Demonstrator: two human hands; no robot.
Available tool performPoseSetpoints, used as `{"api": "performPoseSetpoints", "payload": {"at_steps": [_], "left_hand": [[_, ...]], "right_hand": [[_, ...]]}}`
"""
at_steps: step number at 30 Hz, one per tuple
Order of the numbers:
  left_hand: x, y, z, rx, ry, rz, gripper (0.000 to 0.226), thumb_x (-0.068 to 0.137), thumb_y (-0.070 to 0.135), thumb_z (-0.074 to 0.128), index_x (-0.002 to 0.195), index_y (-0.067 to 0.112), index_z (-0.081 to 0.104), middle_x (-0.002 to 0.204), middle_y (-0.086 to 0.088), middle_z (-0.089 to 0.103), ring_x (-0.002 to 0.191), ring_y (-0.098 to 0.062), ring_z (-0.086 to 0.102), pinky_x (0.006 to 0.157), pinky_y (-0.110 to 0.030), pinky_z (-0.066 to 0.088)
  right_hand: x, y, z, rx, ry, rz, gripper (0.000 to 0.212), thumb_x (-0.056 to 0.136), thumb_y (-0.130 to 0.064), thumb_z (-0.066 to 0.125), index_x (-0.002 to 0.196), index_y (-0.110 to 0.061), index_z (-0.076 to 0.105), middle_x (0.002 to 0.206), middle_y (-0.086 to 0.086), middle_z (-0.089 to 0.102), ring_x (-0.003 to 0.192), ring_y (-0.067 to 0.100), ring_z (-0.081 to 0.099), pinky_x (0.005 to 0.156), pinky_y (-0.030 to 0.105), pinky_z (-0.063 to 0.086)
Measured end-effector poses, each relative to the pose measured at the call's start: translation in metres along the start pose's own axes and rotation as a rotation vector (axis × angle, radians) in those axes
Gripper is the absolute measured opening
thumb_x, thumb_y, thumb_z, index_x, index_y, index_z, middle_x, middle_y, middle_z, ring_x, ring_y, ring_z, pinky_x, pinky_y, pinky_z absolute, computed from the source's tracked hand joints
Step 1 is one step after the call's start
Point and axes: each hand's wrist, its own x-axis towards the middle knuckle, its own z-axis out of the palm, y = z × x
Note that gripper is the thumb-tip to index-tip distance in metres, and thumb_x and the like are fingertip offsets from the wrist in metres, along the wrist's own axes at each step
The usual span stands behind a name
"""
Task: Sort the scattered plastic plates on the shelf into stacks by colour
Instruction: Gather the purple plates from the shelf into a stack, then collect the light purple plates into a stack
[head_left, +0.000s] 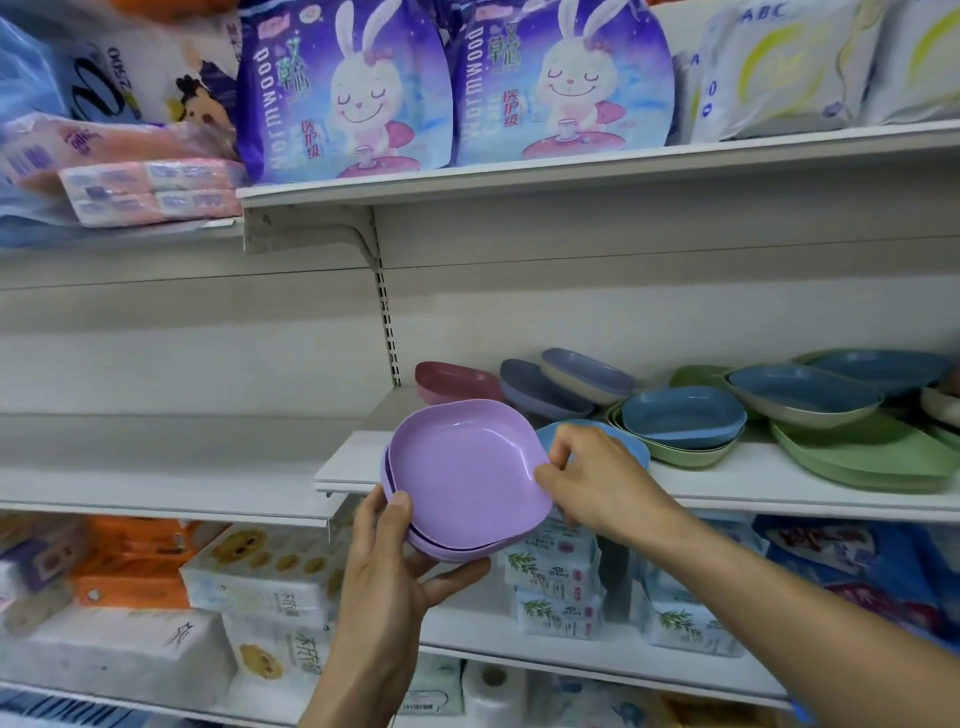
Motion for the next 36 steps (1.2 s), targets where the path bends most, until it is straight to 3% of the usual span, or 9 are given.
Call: {"api": "performPoseSetpoints", "payload": {"at_steps": [3, 6, 12, 15, 17, 21, 25, 29, 36], "left_hand": [[-0.002, 0.003, 0.001, -0.011, 0.009, -0.009, 0.03, 0.101, 0.022, 0.04, 0.127, 0.014, 0.053, 0.117, -0.007, 0.067, 0.088, -0.026, 0.073, 0.07, -0.051, 0.058], [-0.005, 0.002, 0.003, -0.007, 0.028, -0.027, 0.029, 0.102, 0.022, 0.037, 0.124, 0.014, 0.054, 0.114, -0.007, 0.068, 0.089, -0.027, 0.072, 0.069, -0.049, 0.058], [-0.007, 0.005, 0.003, 0.024, 0.108, -0.064, 0.034, 0.099, 0.036, 0.044, 0.125, 0.017, 0.056, 0.117, -0.011, 0.067, 0.093, -0.03, 0.072, 0.067, -0.047, 0.058], [-0.006, 0.007, 0.003, 0.084, 0.141, -0.034, 0.03, 0.099, 0.027, 0.046, 0.128, 0.02, 0.053, 0.119, -0.01, 0.063, 0.096, -0.034, 0.069, 0.065, -0.045, 0.059], [-0.004, 0.008, 0.002, 0.089, 0.177, -0.034, 0.031, 0.098, 0.014, 0.042, 0.127, 0.019, 0.052, 0.12, -0.013, 0.06, 0.096, -0.038, 0.067, 0.064, -0.046, 0.058], [-0.003, 0.01, -0.002, 0.12, 0.213, -0.056, 0.035, 0.094, 0.008, 0.038, 0.122, 0.018, 0.057, 0.117, -0.014, 0.06, 0.096, -0.041, 0.065, 0.061, -0.045, 0.058], [0.001, 0.023, -0.022, 0.37, 0.166, -0.074, 0.024, 0.098, 0.015, 0.038, 0.111, 0.015, 0.058, 0.098, -0.015, 0.063, 0.065, -0.032, 0.069, 0.051, -0.038, 0.056], [0.031, 0.041, -0.046, 0.503, 0.142, -0.053, 0.021, 0.099, 0.016, 0.038, 0.103, 0.006, 0.056, 0.074, -0.02, 0.055, 0.048, -0.026, 0.056, 0.039, -0.027, 0.045], [0.124, 0.068, -0.097, 0.515, 0.086, -0.135, 0.018, 0.097, 0.016, 0.041, 0.099, 0.002, 0.054, 0.078, -0.021, 0.052, 0.054, -0.028, 0.057, 0.042, -0.029, 0.052]], "right_hand": [[-0.004, -0.002, 0.0, 0.121, -0.062, 0.016, 0.012, 0.089, -0.031, 0.045, 0.086, -0.021, 0.051, 0.067, 0.0, 0.065, 0.056, 0.019, 0.059, 0.051, 0.029, 0.046], [-0.009, -0.006, 0.005, 0.234, -0.181, 0.014, 0.021, 0.093, -0.025, 0.033, 0.084, -0.019, 0.051, 0.062, 0.006, 0.068, 0.04, 0.02, 0.051, 0.042, 0.019, 0.035], [-0.006, -0.01, 0.009, 0.308, -0.346, 0.037, 0.017, 0.092, -0.013, 0.036, 0.102, -0.019, 0.049, 0.066, 0.006, 0.065, 0.04, 0.016, 0.047, 0.039, 0.018, 0.028], [-0.002, -0.015, 0.006, 0.336, -0.383, 0.06, 0.018, 0.096, -0.032, 0.042, 0.107, -0.019, 0.048, 0.073, 0.001, 0.061, 0.043, 0.017, 0.049, 0.04, 0.023, 0.03], [0.003, -0.018, 0.005, 0.354, -0.373, 0.053, 0.037, 0.097, -0.049, 0.033, 0.106, -0.018, 0.051, 0.073, 0.0, 0.062, 0.043, 0.019, 0.049, 0.04, 0.022, 0.031], [0.009, -0.022, 0.013, 0.337, -0.322, -0.039, 0.036, 0.099, -0.036, 0.026, 0.085, -0.011, 0.048, 0.049, 0.001, 0.058, 0.039, 0.017, 0.039, 0.043, 0.022, 0.032], [0.009, -0.026, 0.029, 0.29, -0.338, -0.049, 0.028, 0.1, -0.026, 0.028, 0.08, -0.012, 0.042, 0.054, 0.008, 0.06, 0.035, 0.013, 0.038, 0.038, 0.019, 0.031], [0.025, -0.041, 0.038, 0.366, -0.33, -0.055, 0.027, 0.099, -0.025, 0.034, 0.077, -0.012, 0.042, 0.054, 0.009, 0.061, 0.035, 0.015, 0.038, 0.04, 0.019, 0.031], [0.075, -0.065, 0.044, 0.502, -0.128, 0.014, 0.025, 0.1, -0.032, 0.042, 0.094, -0.014, 0.057, 0.062, 0.012, 0.065, 0.036, 0.02, 0.038, 0.037, 0.018, 0.027]]}}
